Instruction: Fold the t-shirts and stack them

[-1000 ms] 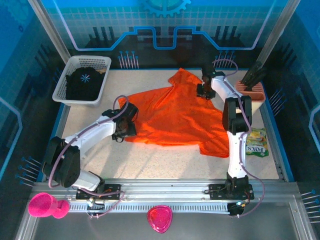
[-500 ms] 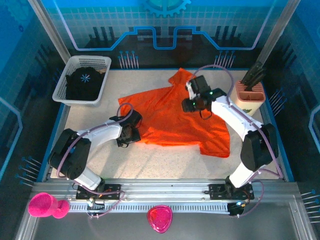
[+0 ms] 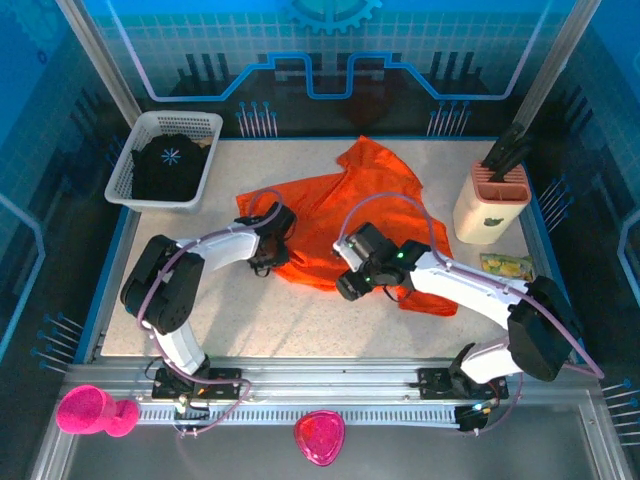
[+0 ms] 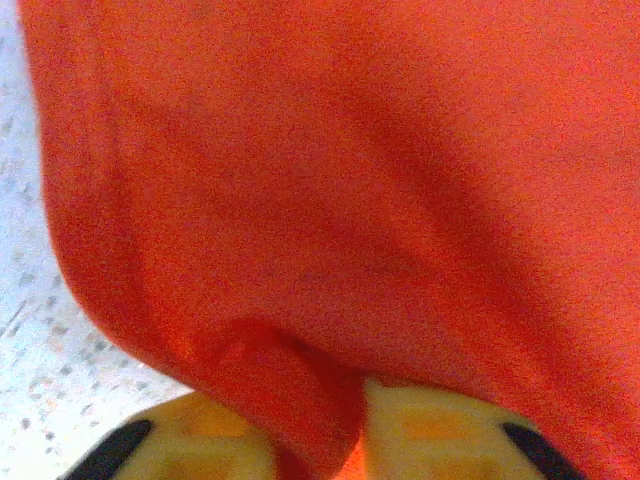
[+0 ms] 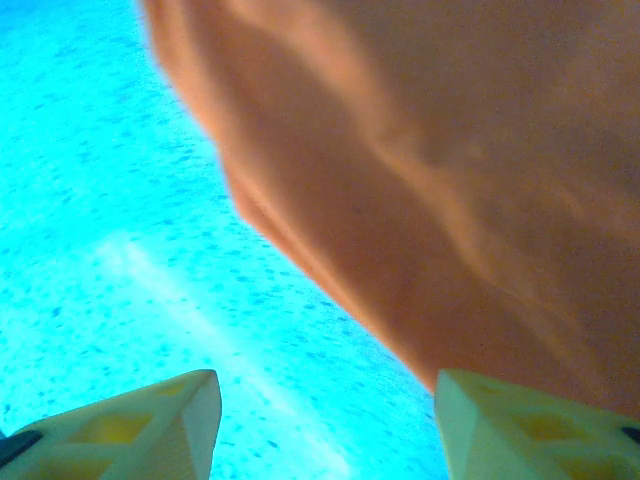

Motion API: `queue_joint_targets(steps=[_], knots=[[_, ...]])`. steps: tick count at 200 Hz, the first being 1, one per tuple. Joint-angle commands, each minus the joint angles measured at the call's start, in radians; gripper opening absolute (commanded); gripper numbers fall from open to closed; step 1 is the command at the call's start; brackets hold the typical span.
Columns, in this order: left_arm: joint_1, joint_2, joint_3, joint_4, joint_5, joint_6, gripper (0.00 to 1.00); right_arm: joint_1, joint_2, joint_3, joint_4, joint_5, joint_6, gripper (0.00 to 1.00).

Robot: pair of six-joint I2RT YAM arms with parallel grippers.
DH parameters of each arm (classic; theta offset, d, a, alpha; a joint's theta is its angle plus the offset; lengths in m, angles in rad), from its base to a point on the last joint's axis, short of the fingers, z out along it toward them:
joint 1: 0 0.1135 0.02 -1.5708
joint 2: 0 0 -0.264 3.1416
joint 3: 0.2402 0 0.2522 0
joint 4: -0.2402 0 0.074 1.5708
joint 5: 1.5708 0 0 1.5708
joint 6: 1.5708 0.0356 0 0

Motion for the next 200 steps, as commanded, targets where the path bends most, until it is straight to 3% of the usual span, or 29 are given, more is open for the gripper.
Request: queue_joint_targets(steps=[1, 18, 76, 102, 138, 154, 169, 200], knots=[[0.005, -0.003, 0.084, -0.007, 0.008, 0.057, 0.12, 0.054, 0.038, -0.012, 0.104, -0.008, -0.048, 0.62], [0.005, -0.019, 0.117, -0.029, 0.015, 0.071, 0.0, 0.073, 0.1, 0.001, 0.137, 0.031, -0.056, 0.62], [0.004, -0.087, 0.239, -0.145, 0.085, 0.139, 0.0, 0.074, 0.158, 0.026, 0.193, 0.05, -0.053, 0.62], [0.004, 0.003, 0.366, -0.203, 0.122, 0.19, 0.0, 0.072, 0.141, 0.026, 0.184, 0.083, -0.046, 0.62], [0.004, 0.24, 0.557, -0.237, 0.141, 0.235, 0.03, 0.068, 0.133, 0.034, 0.145, 0.169, 0.003, 0.62], [0.003, 0.35, 0.645, -0.237, 0.166, 0.243, 0.1, 0.065, 0.123, 0.032, 0.131, 0.2, 0.026, 0.62], [0.002, 0.424, 0.707, -0.22, 0.191, 0.244, 0.22, 0.062, 0.112, 0.026, 0.13, 0.21, 0.038, 0.62], [-0.007, 0.466, 0.758, -0.199, 0.189, 0.243, 0.62, 0.059, 0.104, 0.02, 0.124, 0.217, 0.047, 0.62]])
